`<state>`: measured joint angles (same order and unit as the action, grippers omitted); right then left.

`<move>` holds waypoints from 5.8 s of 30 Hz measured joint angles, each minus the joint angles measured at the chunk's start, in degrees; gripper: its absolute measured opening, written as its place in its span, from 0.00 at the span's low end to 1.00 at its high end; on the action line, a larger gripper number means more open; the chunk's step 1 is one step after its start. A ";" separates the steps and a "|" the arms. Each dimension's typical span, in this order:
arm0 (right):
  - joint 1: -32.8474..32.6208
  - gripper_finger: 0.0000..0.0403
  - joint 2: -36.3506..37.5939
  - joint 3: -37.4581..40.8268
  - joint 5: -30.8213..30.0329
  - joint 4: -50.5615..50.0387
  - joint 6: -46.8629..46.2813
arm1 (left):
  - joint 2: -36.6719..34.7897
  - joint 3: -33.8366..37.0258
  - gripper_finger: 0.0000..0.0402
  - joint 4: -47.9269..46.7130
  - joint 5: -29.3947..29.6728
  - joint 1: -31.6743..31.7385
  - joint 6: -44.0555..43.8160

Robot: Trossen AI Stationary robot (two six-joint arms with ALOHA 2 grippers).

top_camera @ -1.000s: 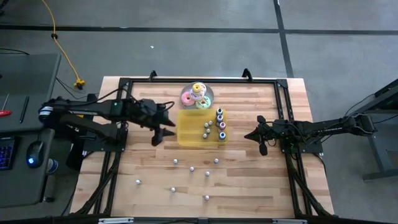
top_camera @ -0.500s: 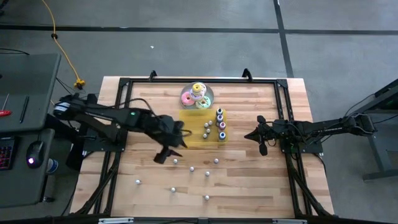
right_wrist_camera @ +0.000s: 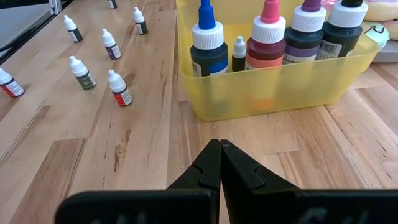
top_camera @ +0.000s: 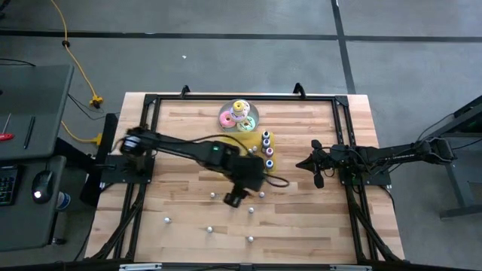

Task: Pick & Place food coloring
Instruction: Put the top small red food coloring bottle into the yellow container

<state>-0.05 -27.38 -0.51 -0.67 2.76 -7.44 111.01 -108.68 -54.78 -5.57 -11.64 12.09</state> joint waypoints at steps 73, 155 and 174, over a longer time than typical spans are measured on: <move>0.02 0.00 0.01 0.00 0.00 0.02 0.00 | 27.20 -15.54 0.48 -3.66 1.61 1.88 -49.89; 0.01 0.00 0.02 0.00 0.00 -0.20 0.00 | 10.28 -21.81 0.12 -18.80 -4.34 -0.74 14.85; 0.01 0.00 0.02 0.00 0.00 -0.14 0.00 | -5.58 -8.40 0.12 -26.22 -3.92 1.32 14.68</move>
<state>-0.04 -27.35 -0.51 -0.67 2.63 -7.44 105.43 -117.08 -81.00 -9.49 -10.32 26.76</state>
